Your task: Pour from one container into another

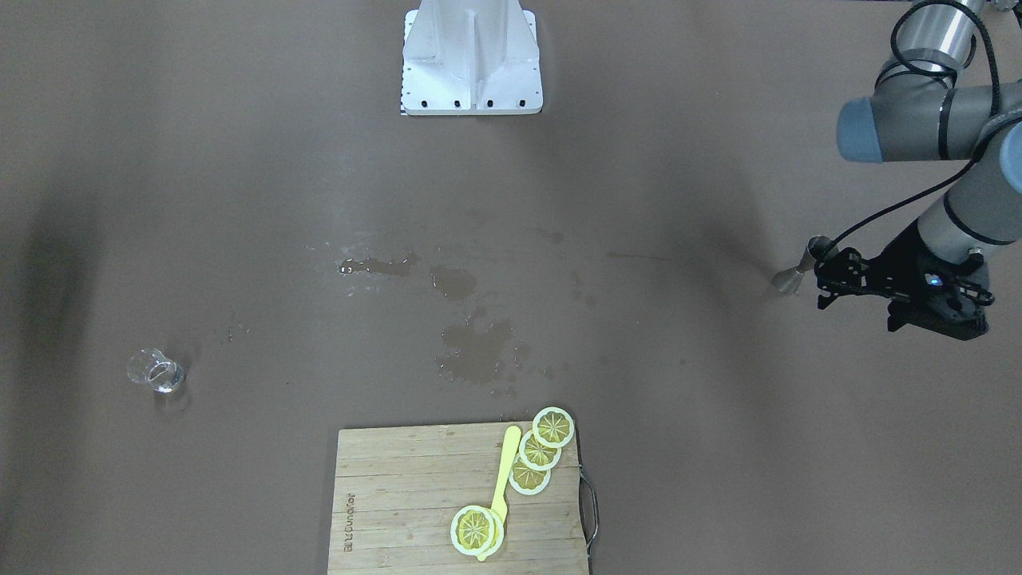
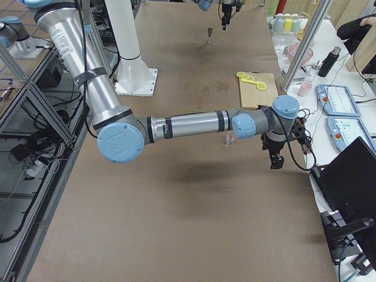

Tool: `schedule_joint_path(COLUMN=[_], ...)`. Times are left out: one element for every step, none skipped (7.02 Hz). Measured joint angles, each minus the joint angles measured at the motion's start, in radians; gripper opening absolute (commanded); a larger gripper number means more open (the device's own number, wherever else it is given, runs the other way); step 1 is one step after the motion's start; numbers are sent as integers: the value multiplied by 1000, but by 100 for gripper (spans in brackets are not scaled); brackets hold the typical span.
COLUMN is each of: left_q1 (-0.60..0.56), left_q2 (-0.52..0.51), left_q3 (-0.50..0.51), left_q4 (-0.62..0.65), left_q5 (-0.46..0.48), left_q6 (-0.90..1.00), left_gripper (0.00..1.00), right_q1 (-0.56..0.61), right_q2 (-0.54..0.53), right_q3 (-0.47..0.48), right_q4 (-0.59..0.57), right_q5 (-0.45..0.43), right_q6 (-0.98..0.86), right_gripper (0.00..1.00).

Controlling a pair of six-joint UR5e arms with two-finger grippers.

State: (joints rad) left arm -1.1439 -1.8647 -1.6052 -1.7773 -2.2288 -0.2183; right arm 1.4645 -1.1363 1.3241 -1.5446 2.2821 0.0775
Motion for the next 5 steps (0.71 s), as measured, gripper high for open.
schedule_joint_path(left_q1=[-51,-107,-170,-238,-318], left_q2=[38,91,158,215,284], left_q3=[4,5,5,5,11], left_q4=[1,-2,-12,-20,-23], left_q5=[-12,-47,-89,-110,-121], left_q6=[134,217,284,377,467], left_gripper=[99,99,99,99,99], right_q1=[11,25,42,64,83], right_q2=[-36,-85,-146,-189,-204], right_q3=[43,85,142,190,231], right_q4=[-59,-82,-92,-119,-183], right_q5=[-2,-1,0,6,20], right_q6=[0,0,2,2,3], right_gripper=[100,100,100,100,100])
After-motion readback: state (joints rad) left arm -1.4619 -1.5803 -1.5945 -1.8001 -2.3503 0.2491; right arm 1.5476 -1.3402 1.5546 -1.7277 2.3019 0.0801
